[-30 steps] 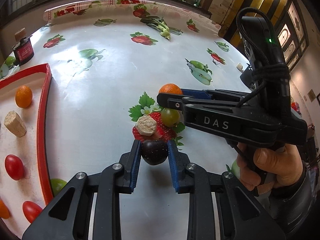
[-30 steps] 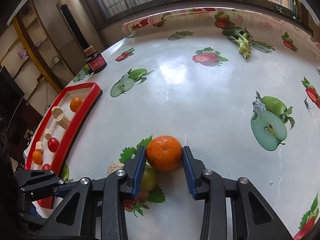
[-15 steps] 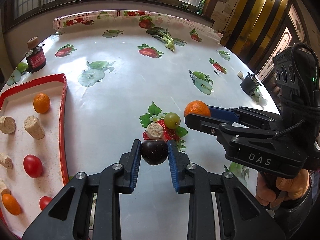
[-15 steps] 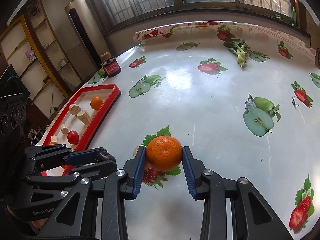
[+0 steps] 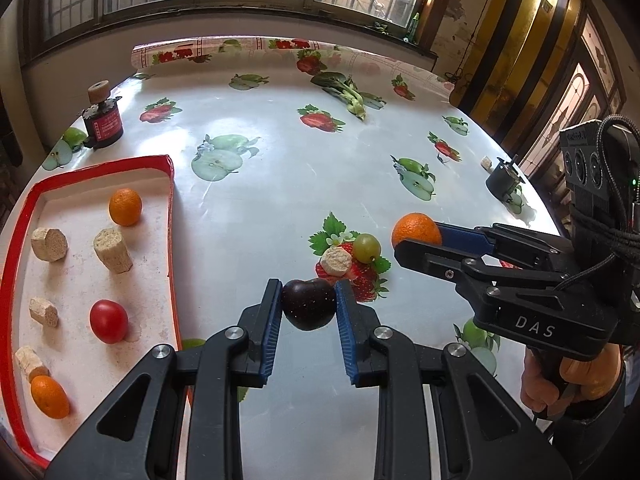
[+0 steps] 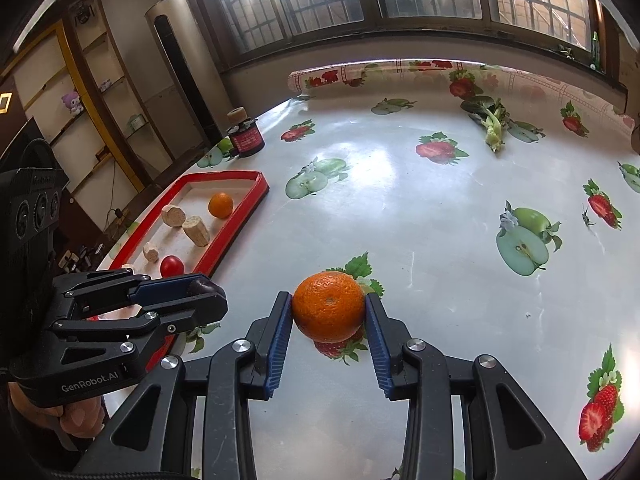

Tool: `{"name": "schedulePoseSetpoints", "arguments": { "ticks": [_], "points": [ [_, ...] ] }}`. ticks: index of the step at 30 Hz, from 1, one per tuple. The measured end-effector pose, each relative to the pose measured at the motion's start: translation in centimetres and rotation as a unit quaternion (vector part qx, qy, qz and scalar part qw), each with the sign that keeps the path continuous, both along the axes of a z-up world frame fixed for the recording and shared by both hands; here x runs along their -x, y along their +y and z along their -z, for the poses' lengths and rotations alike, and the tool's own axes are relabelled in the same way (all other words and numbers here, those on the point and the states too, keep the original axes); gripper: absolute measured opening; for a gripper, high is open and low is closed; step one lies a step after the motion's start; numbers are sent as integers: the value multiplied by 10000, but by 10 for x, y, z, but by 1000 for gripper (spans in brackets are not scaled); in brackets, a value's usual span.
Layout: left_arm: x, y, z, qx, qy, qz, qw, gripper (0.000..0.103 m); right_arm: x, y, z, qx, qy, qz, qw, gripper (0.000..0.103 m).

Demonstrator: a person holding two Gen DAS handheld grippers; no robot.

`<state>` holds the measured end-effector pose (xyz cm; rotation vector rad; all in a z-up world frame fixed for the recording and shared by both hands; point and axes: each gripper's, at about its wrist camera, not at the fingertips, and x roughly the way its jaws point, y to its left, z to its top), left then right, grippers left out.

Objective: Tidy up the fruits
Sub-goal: 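Carry orange and plum into the red tray and open both tools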

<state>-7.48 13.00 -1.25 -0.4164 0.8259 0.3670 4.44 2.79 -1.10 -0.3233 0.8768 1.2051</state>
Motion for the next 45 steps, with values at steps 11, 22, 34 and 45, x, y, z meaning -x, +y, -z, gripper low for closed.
{"name": "schedulePoseSetpoints", "arguments": {
  "ticks": [11,22,34,45],
  "points": [
    [20,13,-6,-68,-27,-210,9998,24,9,8,-5,-22,-37,-96,9999,37],
    [40,32,-7,-77,-49,-450,9989,24,23,30,-6,-11,-62,-302,9995,37],
    [65,59,-5,-38,-59,-767,9970,24,48,69,-7,28,-84,-651,9978,37],
    [91,88,2,42,-39,-1107,9938,24,71,107,0,104,-63,-974,9952,37]
  ]
}}
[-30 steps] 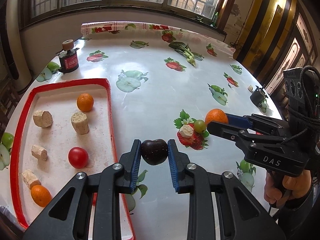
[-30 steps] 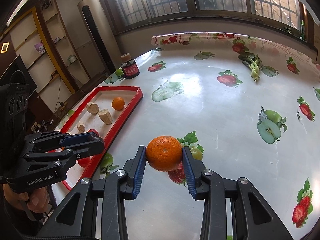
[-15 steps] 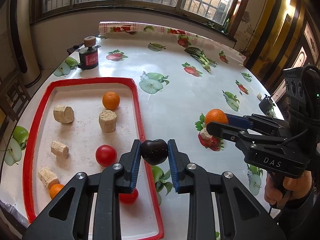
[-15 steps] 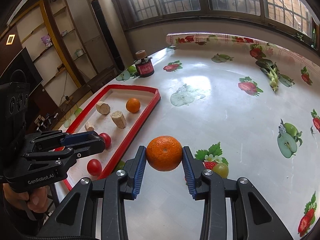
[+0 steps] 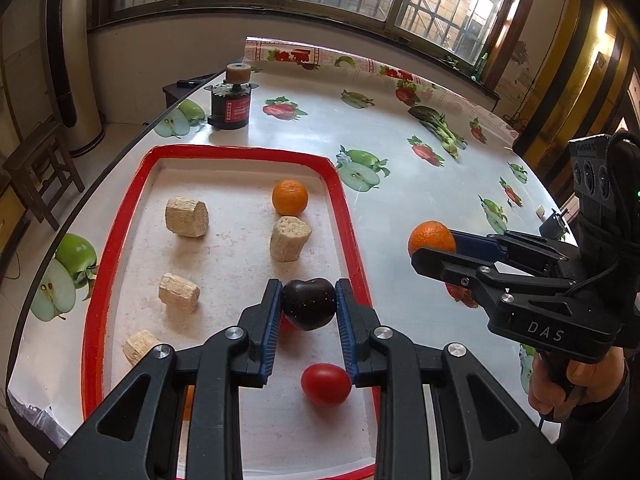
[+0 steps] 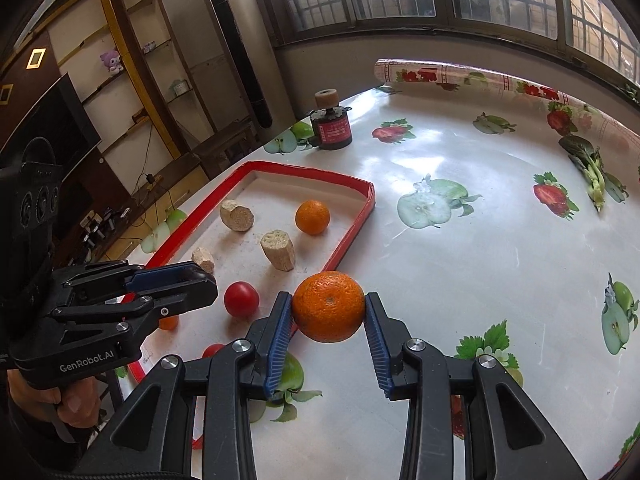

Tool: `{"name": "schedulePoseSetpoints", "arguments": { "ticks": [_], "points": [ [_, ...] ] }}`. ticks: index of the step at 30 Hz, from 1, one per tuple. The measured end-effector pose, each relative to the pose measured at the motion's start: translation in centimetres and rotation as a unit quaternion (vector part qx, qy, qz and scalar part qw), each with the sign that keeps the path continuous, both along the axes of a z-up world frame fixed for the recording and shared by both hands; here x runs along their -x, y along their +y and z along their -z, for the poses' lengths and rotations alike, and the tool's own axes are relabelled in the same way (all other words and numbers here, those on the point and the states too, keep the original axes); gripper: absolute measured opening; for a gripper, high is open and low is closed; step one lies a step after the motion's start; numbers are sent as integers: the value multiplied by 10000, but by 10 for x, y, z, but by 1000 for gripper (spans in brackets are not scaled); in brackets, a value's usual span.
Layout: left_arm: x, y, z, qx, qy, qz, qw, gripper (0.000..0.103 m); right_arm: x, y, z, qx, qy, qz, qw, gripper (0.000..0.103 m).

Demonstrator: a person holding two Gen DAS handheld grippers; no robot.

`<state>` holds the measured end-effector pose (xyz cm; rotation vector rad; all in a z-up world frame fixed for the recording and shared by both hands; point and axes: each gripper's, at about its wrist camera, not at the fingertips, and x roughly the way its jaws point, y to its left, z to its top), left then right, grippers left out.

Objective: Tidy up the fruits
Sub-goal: 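Carry orange and plum into the red tray and open both tools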

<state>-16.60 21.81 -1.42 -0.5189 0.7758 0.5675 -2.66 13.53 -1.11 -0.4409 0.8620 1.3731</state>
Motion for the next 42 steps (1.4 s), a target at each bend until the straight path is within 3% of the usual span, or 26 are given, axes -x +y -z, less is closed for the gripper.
{"name": "schedulePoseSetpoints", "arguments": {
  "ticks": [20,28,42],
  "points": [
    [26,47,24,172,175,-500,9984,24,29,52,18,179,47,-412,9990,37],
    [23,49,33,233,274,-492,9981,24,30,60,29,289,86,-462,9985,37],
    [17,44,33,-1,450,-497,9978,24,34,64,38,364,0,-508,9980,37]
  ]
}}
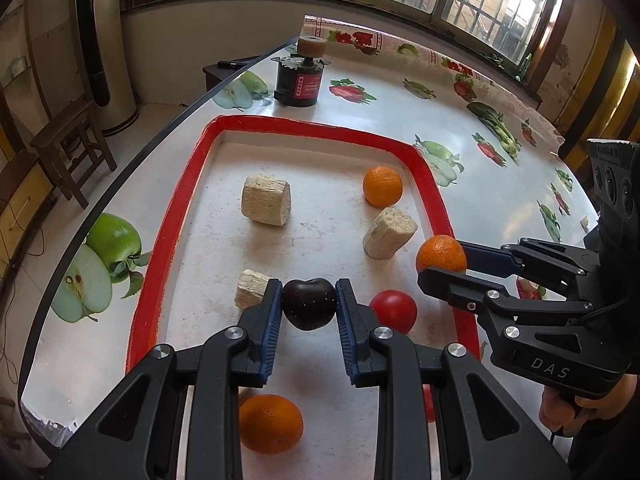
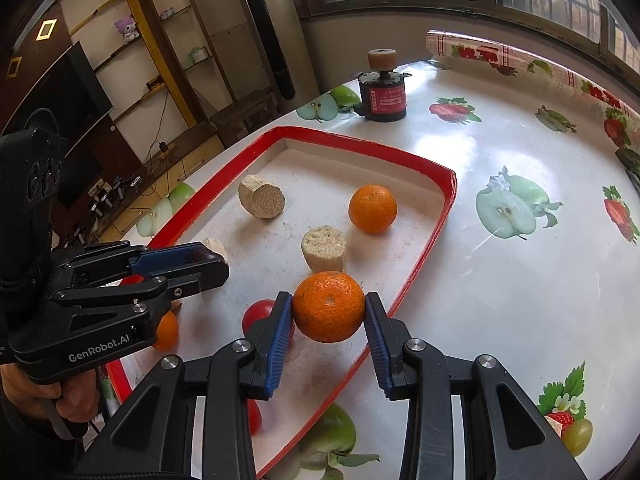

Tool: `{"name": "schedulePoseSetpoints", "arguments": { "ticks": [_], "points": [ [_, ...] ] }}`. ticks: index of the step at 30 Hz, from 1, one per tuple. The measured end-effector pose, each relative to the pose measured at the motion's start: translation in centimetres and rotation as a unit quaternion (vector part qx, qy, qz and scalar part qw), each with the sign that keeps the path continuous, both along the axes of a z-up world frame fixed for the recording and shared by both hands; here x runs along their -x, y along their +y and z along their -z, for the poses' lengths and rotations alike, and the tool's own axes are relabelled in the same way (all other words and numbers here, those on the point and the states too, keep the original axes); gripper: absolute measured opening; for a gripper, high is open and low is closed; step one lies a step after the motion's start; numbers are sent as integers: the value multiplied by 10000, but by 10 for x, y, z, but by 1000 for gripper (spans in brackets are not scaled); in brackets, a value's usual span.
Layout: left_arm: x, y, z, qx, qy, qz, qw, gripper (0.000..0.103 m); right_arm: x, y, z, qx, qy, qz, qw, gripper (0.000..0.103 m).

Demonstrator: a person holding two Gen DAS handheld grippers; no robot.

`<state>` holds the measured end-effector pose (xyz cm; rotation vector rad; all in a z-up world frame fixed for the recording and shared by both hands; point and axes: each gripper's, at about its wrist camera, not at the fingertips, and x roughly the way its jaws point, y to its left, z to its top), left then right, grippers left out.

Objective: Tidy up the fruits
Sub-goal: 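Carry orange and plum into the red tray and open both tools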

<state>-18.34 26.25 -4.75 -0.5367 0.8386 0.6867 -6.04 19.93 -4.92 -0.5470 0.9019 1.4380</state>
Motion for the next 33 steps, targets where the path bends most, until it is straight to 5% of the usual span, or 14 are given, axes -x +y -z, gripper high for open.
{"name": "schedulePoseSetpoints", "arguments": {
  "ticks": [14,18,33],
  "points": [
    [3,-1,0,20,34,-48,10000,25,4,-2,0,2,-8,-49,10000,38],
    [8,-3,-3,-56,38,-140,9999,47,3,-4,-2,-29,32,-44,10000,41],
    [12,-17,-17,-180,-36,-124,9998,47,-4,-29,-21,-226,-23,54,9997,45]
  ]
}}
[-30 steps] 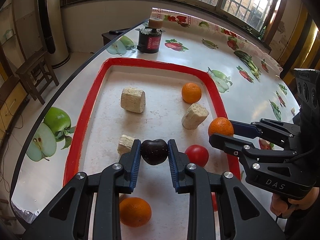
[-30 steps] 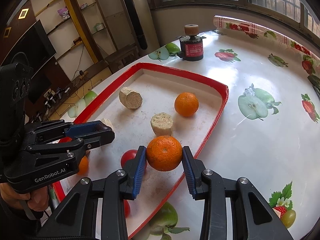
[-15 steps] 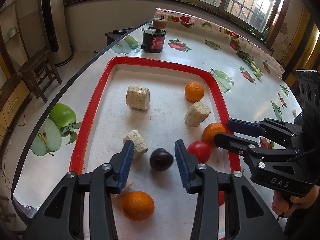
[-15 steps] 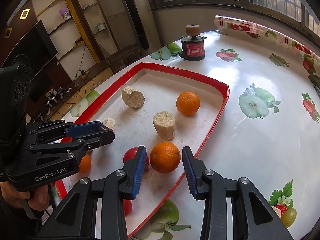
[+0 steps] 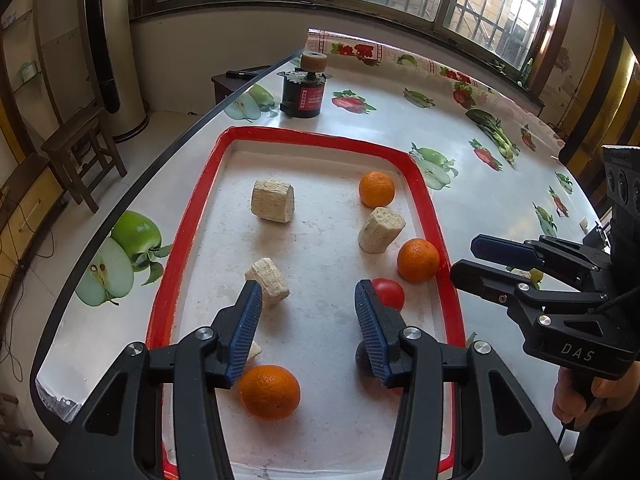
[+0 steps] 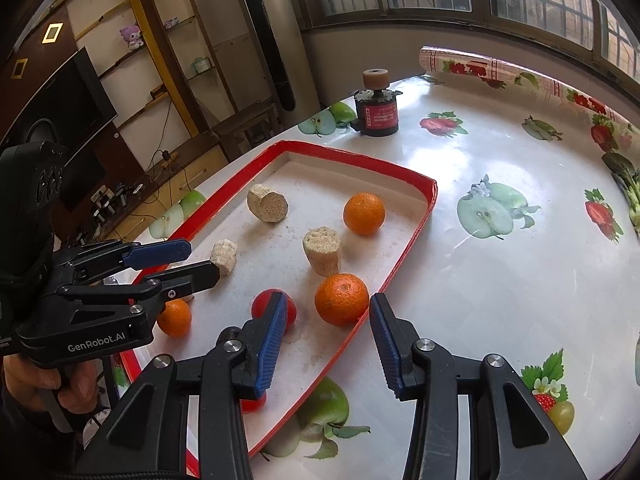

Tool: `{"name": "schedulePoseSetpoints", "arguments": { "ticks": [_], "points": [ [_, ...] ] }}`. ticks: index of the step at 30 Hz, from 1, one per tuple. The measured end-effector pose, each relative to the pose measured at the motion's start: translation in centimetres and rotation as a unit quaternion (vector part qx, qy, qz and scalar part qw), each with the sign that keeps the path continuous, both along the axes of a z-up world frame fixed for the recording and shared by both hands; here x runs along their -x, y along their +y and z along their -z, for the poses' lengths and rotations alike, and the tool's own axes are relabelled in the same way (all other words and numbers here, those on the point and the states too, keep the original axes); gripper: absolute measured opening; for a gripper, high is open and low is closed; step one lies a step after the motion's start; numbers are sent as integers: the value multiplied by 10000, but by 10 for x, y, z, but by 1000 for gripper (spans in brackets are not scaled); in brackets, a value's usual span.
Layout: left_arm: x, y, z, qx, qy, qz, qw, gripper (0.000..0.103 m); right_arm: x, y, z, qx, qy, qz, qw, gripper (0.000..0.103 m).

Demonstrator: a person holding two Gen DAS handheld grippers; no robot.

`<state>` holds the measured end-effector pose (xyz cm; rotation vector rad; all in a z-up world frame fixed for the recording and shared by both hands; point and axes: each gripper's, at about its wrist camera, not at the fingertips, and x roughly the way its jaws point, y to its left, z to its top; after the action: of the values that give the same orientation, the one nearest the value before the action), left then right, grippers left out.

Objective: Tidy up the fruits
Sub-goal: 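Carry orange and plum into the red tray and open both tools, then move both open tools back to the last items on the cloth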

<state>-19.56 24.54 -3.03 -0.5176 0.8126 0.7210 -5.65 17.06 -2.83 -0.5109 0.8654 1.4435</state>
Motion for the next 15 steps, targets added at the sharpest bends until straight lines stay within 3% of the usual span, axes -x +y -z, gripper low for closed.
{"name": "schedulePoseSetpoints", "arguments": {
  "ticks": [15],
  "points": [
    [-10,-34,-17,-70,-189,240,9995,47,-22,-53,-16,-186,-8,328,9993,49]
  ]
}}
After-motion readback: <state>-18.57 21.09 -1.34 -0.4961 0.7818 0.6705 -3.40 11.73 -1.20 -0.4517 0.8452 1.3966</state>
